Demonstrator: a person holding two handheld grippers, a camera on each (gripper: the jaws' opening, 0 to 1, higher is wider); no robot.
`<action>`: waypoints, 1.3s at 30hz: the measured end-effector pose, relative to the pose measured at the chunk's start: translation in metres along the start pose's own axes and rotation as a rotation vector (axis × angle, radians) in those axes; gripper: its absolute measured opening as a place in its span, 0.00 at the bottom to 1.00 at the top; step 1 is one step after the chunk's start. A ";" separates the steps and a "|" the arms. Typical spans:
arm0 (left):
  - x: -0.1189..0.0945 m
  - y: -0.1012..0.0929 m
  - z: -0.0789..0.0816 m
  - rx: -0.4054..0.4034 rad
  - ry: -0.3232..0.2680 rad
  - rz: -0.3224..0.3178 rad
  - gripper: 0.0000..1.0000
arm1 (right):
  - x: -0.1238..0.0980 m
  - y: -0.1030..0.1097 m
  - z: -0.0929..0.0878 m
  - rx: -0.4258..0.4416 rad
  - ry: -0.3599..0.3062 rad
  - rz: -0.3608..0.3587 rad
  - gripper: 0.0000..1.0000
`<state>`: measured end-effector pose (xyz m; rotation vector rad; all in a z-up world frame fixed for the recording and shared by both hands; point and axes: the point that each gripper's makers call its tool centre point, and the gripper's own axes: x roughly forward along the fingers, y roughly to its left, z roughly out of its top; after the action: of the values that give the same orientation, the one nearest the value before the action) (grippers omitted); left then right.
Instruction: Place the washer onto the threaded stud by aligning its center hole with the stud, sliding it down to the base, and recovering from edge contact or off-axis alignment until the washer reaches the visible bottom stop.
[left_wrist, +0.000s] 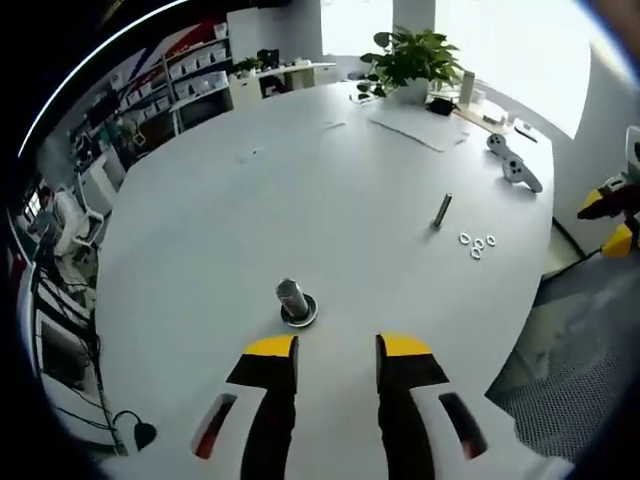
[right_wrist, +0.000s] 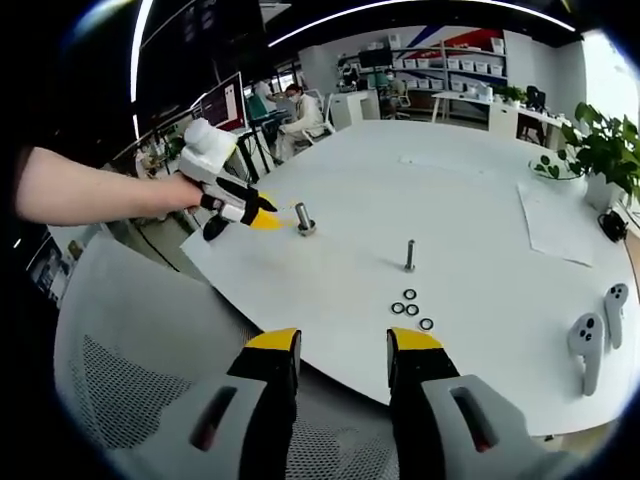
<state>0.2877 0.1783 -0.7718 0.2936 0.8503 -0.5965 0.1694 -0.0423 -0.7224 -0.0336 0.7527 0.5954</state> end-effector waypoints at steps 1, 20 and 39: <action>-0.002 0.001 -0.001 -0.001 -0.008 0.000 0.29 | 0.000 0.000 0.000 0.002 -0.003 0.001 0.37; -0.037 0.002 -0.003 -0.126 -0.106 -0.014 0.35 | 0.002 0.004 -0.003 -0.009 0.023 0.014 0.37; -0.068 -0.018 -0.019 -0.138 -0.108 -0.048 0.38 | 0.001 0.002 -0.002 0.010 0.014 0.009 0.36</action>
<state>0.2311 0.1982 -0.7315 0.1150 0.7915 -0.5899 0.1678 -0.0400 -0.7243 -0.0253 0.7695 0.6010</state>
